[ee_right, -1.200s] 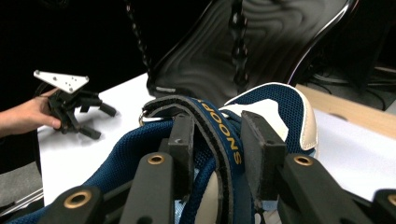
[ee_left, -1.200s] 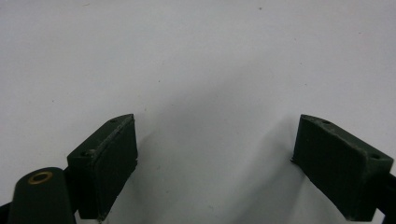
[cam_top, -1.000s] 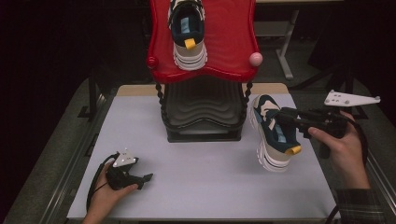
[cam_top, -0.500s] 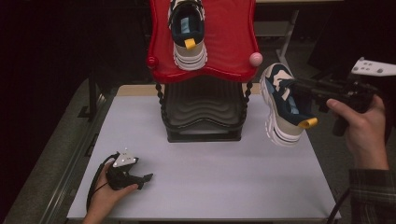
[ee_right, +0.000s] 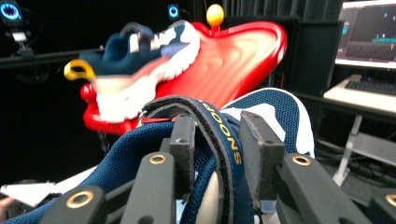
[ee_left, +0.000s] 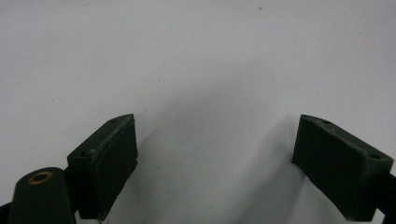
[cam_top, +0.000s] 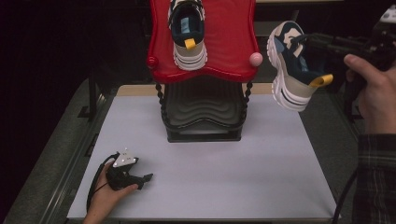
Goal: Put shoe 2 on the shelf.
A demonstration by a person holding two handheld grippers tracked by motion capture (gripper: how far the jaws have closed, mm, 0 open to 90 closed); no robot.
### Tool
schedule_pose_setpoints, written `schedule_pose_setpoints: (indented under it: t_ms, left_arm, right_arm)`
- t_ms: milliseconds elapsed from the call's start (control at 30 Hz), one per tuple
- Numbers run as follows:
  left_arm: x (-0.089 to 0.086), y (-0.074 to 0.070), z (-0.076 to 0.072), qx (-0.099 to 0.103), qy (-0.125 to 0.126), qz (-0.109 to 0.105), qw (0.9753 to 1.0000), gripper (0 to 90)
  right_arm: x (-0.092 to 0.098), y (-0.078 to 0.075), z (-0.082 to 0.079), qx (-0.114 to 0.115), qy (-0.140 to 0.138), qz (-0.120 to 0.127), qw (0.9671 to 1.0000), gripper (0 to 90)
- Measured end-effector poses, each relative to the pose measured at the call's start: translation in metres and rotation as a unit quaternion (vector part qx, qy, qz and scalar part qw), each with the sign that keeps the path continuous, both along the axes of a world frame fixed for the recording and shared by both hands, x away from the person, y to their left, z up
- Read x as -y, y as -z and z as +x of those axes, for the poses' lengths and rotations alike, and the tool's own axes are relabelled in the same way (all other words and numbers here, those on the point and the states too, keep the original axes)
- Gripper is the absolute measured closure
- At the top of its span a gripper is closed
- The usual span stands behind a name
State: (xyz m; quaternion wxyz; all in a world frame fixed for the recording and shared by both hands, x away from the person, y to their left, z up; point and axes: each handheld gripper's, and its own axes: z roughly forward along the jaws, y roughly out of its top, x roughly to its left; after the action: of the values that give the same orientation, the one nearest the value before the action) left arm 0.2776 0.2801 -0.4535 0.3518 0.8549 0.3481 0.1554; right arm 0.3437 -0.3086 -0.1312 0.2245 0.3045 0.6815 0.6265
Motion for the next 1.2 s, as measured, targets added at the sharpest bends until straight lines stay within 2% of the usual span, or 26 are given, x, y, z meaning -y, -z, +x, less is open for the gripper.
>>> schedule_pose_setpoints:
  t_ms: [300,533,867,1200]
  left_arm:
    - [0.0,0.0,0.0,-0.001,0.0,-0.001,1.0,12.9]
    - [0.0,0.0,0.0,-0.003,0.0,-0.001,1.0,12.9]
    - [0.0,0.0,0.0,-0.004,-0.003,-0.006,1.0,13.0]
    - [0.0,0.0,0.001,-0.005,-0.002,-0.005,1.0,12.9]
  right_arm:
    - [-0.021,-0.042,0.027,0.027,-0.014,0.003,0.9995,67.1]
    - [-0.048,-0.058,0.049,0.041,-0.031,0.007,0.9987,67.3]
    - [-0.094,-0.064,0.083,0.047,-0.046,0.007,0.9978,67.4]
    - [-0.131,-0.054,0.109,0.048,-0.039,-0.037,0.9974,67.3]
